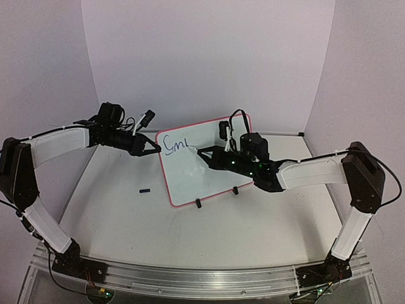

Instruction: Write a sentence on the whiteboard

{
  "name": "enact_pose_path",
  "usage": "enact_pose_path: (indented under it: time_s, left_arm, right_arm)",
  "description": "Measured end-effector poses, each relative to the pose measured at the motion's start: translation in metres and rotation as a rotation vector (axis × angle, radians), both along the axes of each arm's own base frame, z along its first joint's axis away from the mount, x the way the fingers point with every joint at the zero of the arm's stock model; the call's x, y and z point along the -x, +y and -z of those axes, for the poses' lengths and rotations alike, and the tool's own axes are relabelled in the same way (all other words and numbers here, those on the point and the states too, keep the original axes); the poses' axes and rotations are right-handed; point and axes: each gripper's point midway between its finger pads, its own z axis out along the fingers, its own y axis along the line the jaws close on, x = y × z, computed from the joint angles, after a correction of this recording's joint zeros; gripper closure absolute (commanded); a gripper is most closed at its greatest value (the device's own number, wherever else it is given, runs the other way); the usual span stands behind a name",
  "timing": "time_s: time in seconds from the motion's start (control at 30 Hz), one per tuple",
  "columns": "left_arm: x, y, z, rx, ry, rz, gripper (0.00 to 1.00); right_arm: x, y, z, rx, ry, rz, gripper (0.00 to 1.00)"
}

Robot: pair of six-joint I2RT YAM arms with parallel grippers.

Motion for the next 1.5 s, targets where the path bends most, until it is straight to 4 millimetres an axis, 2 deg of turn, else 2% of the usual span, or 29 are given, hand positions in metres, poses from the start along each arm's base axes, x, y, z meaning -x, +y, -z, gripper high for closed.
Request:
enact_pose_path:
  time_s: [0.43,0.67,1.0,1.5]
  left_arm:
    - [0.001,-0.001,0.0,0.001,-0.001,0.004,1.0]
    - [0.001,-0.001,0.0,0.001,-0.002,0.004,1.0]
    - [0.001,-0.002,0.0,0.0,-0.004,0.007,1.0]
    - [0.002,-0.002,0.0,-0.001,-0.007,0.011,1.0]
  right_arm:
    - [0.007,-0.002,0.004,-0.002,0.014,-0.018,1.0]
    - [0.013,-0.004,-0.019,-0.034,-0.02,-0.04,1.0]
    - [0.004,0.007,-0.047,-0.063,-0.079,-0.046,1.0]
    - [-0.004,0.007,-0.031,-0.031,-0.058,-0.014,1.0]
